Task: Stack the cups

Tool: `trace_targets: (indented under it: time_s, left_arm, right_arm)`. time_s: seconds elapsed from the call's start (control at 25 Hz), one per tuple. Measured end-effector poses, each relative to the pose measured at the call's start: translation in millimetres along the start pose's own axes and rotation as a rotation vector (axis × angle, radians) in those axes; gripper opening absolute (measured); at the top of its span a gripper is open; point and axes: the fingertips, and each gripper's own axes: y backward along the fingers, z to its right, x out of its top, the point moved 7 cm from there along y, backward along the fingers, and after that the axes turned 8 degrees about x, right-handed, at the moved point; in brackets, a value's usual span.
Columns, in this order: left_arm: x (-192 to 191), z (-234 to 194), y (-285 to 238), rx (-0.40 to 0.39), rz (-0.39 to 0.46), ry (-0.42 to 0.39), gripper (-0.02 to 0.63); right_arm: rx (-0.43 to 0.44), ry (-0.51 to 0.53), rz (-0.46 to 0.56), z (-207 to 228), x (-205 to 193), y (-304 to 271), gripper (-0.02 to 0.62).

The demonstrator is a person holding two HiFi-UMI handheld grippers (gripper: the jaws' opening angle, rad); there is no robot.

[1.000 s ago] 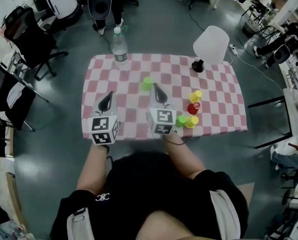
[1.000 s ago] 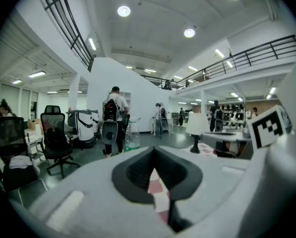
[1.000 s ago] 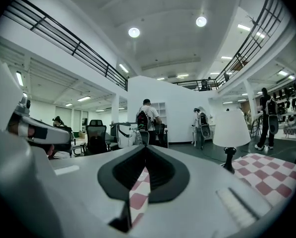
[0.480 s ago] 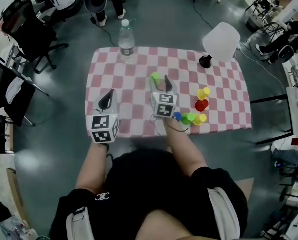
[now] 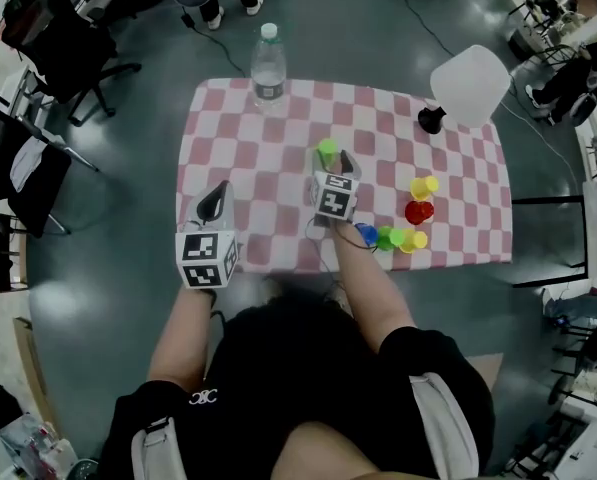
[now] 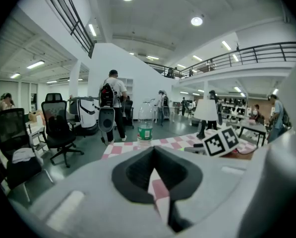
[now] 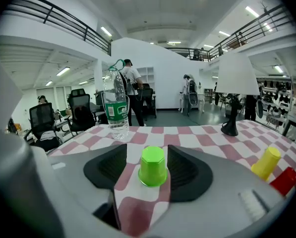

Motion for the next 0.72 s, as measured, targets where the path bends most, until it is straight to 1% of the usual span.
trace_targets:
  time_s: [0.2, 0.44, 0.52, 0.56, 0.6, 0.72]
  left_arm:
    - [-8.8, -7.1, 1.8, 0.003, -0.036, 0.003, -0.002]
    - [-19.6, -14.8, 6.0, 0.010, -0.071, 0.014, -0.002]
    - [-23.6, -16.1, 7.4, 0.012, -0.080, 0.021, -0.002]
    - [-24.6, -16.4, 8.1, 0.012, -0.083, 0.024, -0.002]
    - [-24.9, -16.6, 8.5, 0.012, -0.085, 0.024, -0.002]
    - [-22.0, -16.5, 8.4, 0.008, -0.079, 0.026, -0.002]
  right_arm:
    - [-0.039, -0.018, -0.052, 8.4, -15.7, -19.8, 0.242]
    - [-0.049, -0.019, -0.105, 12.3, -22.3, -37.2, 0.242]
    - [-0.061, -0.020, -0.104, 12.9, -21.7, -37.8, 0.241]
    - [-0.062, -0.019, -0.097, 12.4, -20.8, -37.6, 0.230]
    - [-0.060, -0.016, -0.089, 11.2, -19.3, -36.7, 0.213]
    - [-0.040, -0.008, -0.066, 3.7, -12.2, -30.6, 0.212]
